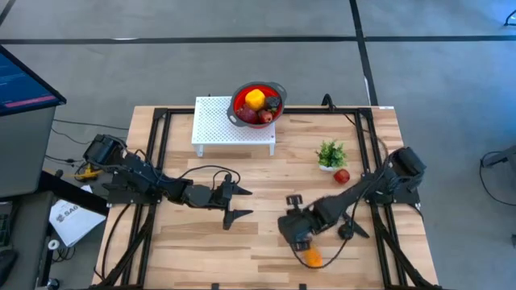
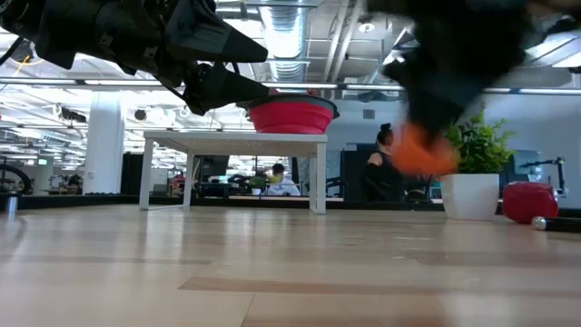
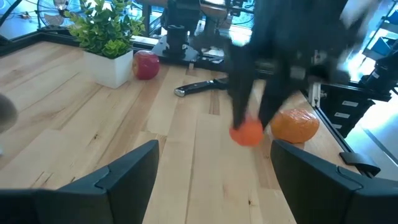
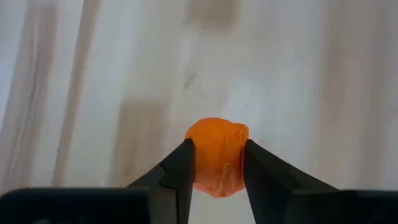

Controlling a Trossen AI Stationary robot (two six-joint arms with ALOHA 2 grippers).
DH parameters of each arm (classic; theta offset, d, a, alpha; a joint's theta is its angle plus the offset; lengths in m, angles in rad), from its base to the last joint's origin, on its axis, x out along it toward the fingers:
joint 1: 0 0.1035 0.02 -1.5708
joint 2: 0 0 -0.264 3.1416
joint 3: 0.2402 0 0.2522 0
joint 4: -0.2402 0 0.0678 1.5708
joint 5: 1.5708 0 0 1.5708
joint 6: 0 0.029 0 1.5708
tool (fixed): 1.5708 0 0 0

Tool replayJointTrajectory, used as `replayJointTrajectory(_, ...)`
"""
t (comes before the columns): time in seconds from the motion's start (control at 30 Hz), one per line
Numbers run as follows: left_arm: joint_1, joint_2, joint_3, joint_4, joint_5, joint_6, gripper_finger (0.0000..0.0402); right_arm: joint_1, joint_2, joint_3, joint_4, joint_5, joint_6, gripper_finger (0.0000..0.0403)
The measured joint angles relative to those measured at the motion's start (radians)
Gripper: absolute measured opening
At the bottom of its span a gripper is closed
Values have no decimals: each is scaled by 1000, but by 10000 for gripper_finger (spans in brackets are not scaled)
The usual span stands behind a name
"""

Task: Pick & Place Fruit
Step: Put the orange tangerine into the red strainer bowl on the shelf

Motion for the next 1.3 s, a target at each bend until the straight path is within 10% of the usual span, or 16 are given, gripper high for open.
replayJointTrajectory(0.37, 0, 0, 0, 0, 0, 0, 301, -344, -202, 316, 118, 199, -385, 123)
replayJointTrajectory(0.73, 0, 0, -2, 0, 0, 0, 301, -782, -60, 439, 149, -112, -380, 124)
replayJointTrajectory(1.3, 0, 0, -2, 0, 0, 0, 301, -876, 35, 439, 158, -121, -323, 208)
